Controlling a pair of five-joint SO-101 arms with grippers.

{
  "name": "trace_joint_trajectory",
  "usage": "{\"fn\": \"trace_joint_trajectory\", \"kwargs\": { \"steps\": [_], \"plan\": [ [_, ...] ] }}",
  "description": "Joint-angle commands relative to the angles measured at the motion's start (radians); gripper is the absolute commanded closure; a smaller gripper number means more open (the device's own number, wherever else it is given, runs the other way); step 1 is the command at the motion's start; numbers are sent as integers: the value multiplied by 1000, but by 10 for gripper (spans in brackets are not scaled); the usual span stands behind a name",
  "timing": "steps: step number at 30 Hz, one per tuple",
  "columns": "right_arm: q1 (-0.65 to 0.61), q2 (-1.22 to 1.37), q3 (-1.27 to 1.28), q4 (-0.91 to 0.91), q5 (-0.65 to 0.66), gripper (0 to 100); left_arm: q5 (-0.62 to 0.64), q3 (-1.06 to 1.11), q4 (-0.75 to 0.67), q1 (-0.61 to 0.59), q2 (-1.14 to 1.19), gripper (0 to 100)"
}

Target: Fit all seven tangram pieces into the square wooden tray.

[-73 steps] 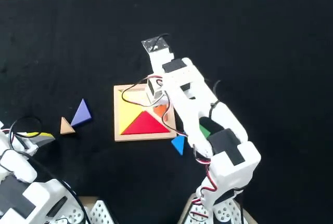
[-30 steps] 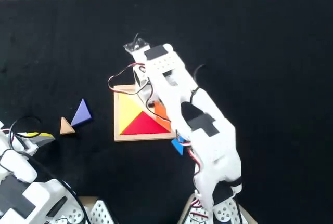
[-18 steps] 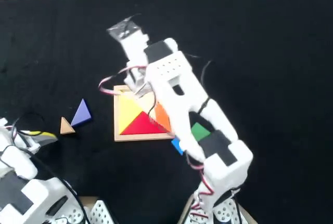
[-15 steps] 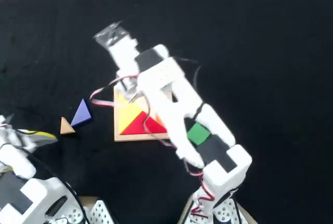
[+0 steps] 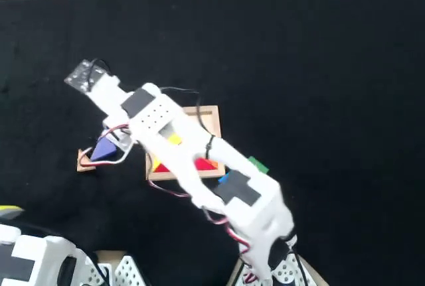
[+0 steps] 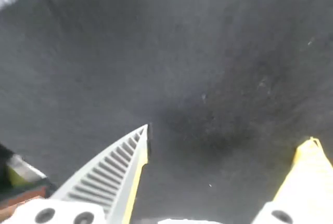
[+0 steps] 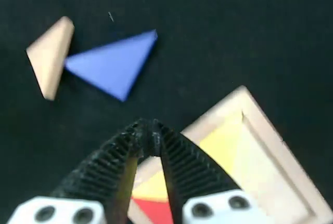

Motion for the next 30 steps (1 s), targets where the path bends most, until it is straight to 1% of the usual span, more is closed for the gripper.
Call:
{"fn": "trace_joint_trajectory", "kwargs": {
  "steps": [1, 10, 13, 15, 17, 21, 26, 30],
  "plan": [
    [-46, 117, -285, 52, -9, 987, 43, 134, -106, -8, -15, 586],
    [-146, 573, -895, 201, -6, 987, 46, 156, -129, 5, -15, 586],
    [-144, 702, -1069, 275, 0, 987, 48, 128, -129, 7, -14, 586],
    [-126, 773, -1156, 333, 46, 987, 51, 101, -126, 8, -14, 586],
    [-104, 826, -1225, 396, 71, 987, 51, 71, -120, 42, -14, 586],
    [-37, 888, -1326, 516, 77, 987, 51, 42, -120, 217, -11, 586],
    [66, 851, -1326, 529, 75, 988, 52, 1, -120, 552, -11, 586],
    [135, 714, -1328, 580, 69, 988, 52, -56, -120, 785, -14, 586]
  ]
}}
